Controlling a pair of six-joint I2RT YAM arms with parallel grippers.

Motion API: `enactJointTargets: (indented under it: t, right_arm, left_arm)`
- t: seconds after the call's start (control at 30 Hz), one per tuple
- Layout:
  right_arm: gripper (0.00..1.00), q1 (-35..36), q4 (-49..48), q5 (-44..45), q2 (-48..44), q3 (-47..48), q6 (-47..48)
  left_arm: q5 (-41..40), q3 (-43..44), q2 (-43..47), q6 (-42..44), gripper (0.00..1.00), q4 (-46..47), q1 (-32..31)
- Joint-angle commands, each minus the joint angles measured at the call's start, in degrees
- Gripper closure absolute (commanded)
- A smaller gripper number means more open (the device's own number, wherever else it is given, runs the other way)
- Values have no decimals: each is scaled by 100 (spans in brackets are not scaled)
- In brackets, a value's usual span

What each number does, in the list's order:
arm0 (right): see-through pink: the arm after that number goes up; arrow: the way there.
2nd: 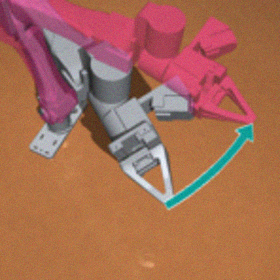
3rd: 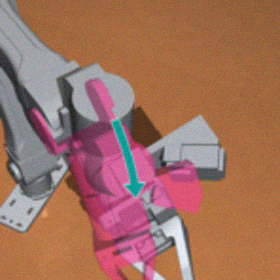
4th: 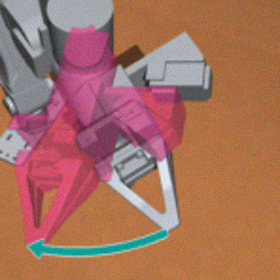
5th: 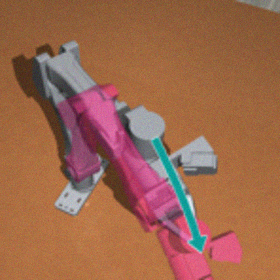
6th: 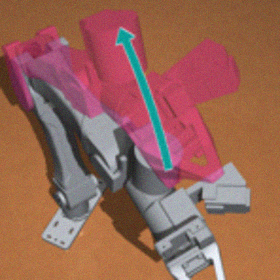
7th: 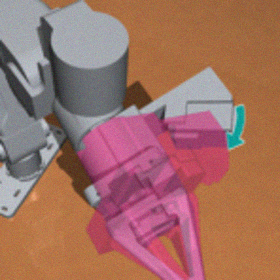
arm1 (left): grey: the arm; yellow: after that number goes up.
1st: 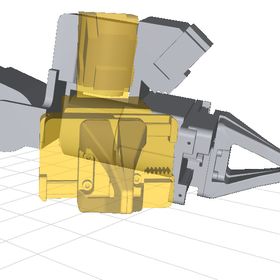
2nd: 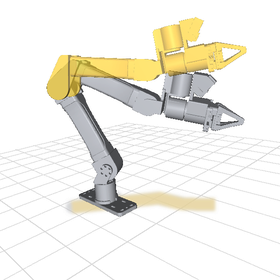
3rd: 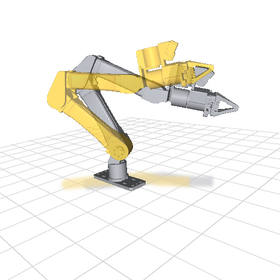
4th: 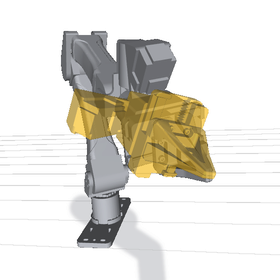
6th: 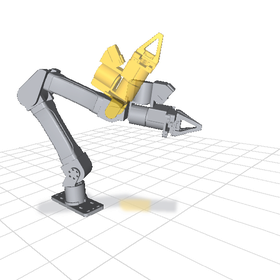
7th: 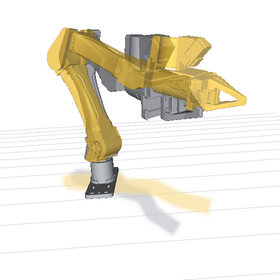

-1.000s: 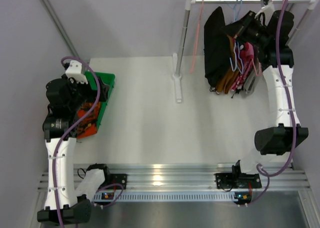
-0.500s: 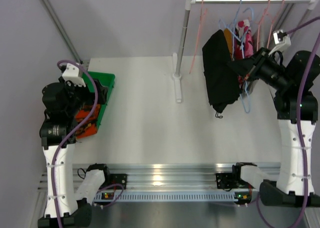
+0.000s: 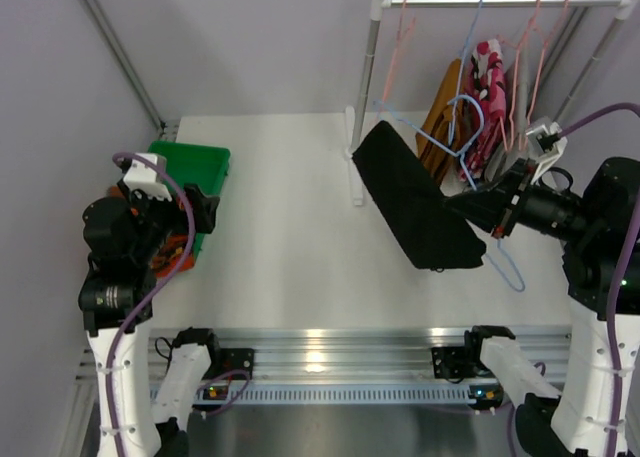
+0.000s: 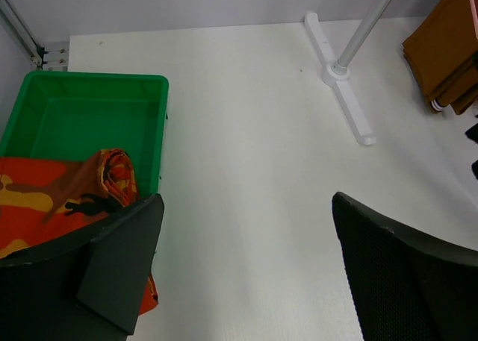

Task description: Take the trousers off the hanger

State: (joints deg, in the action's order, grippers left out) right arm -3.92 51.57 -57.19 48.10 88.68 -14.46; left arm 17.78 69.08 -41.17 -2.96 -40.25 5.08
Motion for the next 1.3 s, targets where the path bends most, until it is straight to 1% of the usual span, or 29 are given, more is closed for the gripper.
enactJointTargets:
  t: [0.0, 0.03, 0.13, 0.17, 0.2, 0.23, 0.27, 0.3, 0.33, 0.37, 0.43, 0.47, 0.53, 0.73, 0.9, 0.93, 1.03, 1.17, 1.27]
  right_arm:
    - [100, -73, 161, -1056, 349, 439, 541]
    - [100, -56, 117, -1223, 463, 457, 497]
    - [100, 198, -173, -1304, 648, 448, 260]
    - [100, 651, -261, -1225, 692, 439, 190]
    - [100, 926, -331, -1068, 736, 430, 85]
    - [100, 1285, -436, -623, 815, 422, 31]
    - [100, 2107, -577, -366, 833, 300, -56]
    - [100, 2515, -926, 168, 868, 212, -275]
    - [100, 2911, -1086, 408, 903, 124, -329]
    - [100, 3559, -1201, 610, 955, 44, -373]
    - [100, 4064, -1316, 1163, 1244, 105, -339]
    - [100, 4318, -1464, 1271, 1342, 218, -364]
    - [100, 4409, -1641, 1621, 1674, 385, -522]
    - [100, 4567, -2256, 2561, 2597, 1352, -1278]
    - [100, 4962, -2415, 3371, 3214, 2248, -1402]
    - [100, 5006, -2398, 3651, 3432, 2389, -1411]
    - [100, 5129, -2327, 4117, 3907, 3091, -1454]
    - [100, 5165, -2362, 4646, 4427, 3619, -1463]
    - [100, 5173, -2362, 4997, 4770, 3936, -1507]
  left_arm:
    - [208, -201, 336, -161, 1, -167, -25]
    - [260, -245, 416, -152, 1, -246, -25]
    - [401, -439, 767, -187, 1, -264, -25]
    - [454, -491, 855, -239, 1, -229, -25]
    - [533, -553, 1004, -249, 1, -212, -25]
    - [664, -649, 1066, -275, 1, -177, -25]
    - [726, -685, 1119, -336, 1, -159, -16]
    - [805, -720, 1172, -345, 1, -159, -25]
    - [876, -755, 1181, -363, 1, -167, -25]
    - [963, -764, 1199, -363, 1, -167, -25]
    - [1060, -782, 1277, -276, 1, -167, -25]
    - [1130, -825, 1321, -223, 1, -133, -25]
    - [1157, -878, 1427, -144, 1, -18, -25]
    - [1465, -773, 1480, -73, 1, -10, -16]
    - [1500, -747, 1314, 120, 1, 219, -25]
    - [1518, -703, 1243, 129, 1, 263, -25]
    - [1789, -668, 954, 59, 1, 631, -25]
    - [2246, -720, 550, -29, 1, 1281, -16]
    - [2580, -843, 330, -38, 1, 1966, -25]
